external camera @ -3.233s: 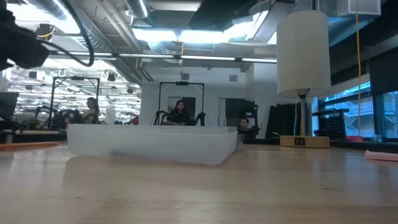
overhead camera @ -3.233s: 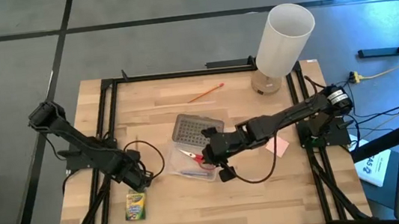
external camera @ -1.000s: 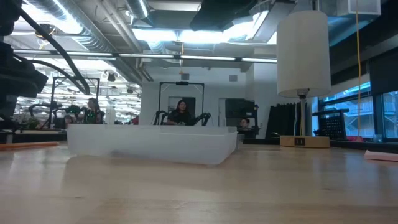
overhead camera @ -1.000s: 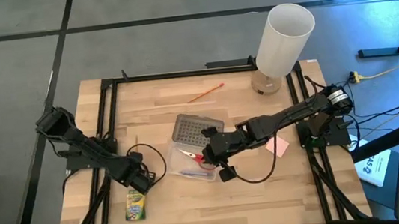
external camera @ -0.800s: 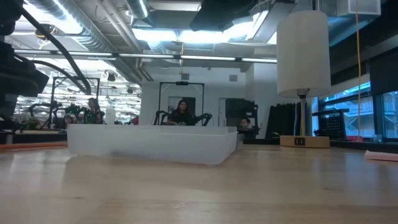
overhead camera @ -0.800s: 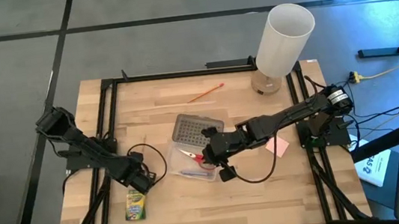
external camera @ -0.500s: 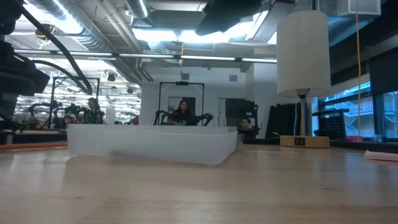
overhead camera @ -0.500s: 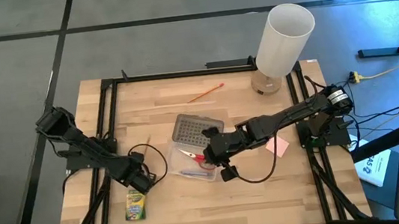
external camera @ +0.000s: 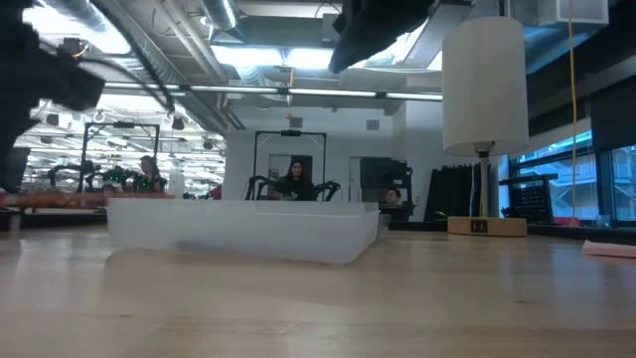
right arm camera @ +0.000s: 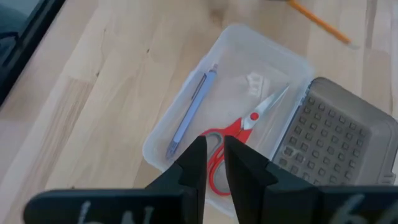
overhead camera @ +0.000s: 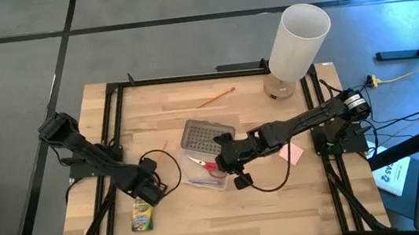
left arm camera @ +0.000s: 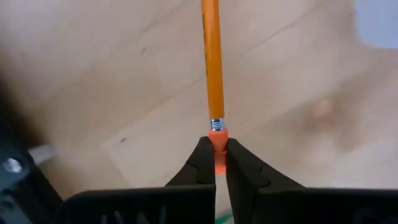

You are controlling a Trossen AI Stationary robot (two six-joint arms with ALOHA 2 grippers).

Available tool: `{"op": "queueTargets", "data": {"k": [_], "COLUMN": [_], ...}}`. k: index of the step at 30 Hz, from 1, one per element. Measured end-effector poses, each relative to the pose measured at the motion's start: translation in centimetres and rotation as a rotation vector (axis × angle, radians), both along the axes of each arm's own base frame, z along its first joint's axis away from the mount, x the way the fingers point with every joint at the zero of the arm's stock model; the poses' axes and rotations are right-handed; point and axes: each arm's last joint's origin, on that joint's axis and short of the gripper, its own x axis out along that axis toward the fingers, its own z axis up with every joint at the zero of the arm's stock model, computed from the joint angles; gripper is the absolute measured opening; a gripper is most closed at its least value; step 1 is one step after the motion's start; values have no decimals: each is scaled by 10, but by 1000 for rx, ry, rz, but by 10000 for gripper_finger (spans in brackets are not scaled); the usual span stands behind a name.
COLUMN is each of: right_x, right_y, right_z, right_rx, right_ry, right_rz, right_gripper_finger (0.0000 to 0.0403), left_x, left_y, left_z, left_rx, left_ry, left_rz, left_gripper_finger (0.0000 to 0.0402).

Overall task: Pack school essentials
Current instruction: Put the bottom yellow pencil into the black supply box

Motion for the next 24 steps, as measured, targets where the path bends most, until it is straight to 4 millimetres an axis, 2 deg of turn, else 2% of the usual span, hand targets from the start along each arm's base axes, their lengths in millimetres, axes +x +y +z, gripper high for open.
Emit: {"op": "queueTargets", "data": {"k": [6, 12, 18, 24], "right_x": [-7, -21, -33, -36], "right_y": [-2, -2, -2, -2], "right_z": [5, 26, 44, 47], "right_rx": [14, 35, 45, 46], "right_ry": [25, -12, -50, -54], "right_rz": [-25, -29, -18, -17], "right_gripper_finger": [58, 58, 58, 58], "left_x": [10, 23, 36, 58], "left_y": [-4, -3, 10, 20], "left_z": [27, 47, 51, 53], "left_rx": [78, 125, 165, 221], "left_ry": [-20, -22, 20, -59], "left_rz": [-181, -475, -745, -1027], "left_gripper_finger": [2, 3, 3, 3]}}
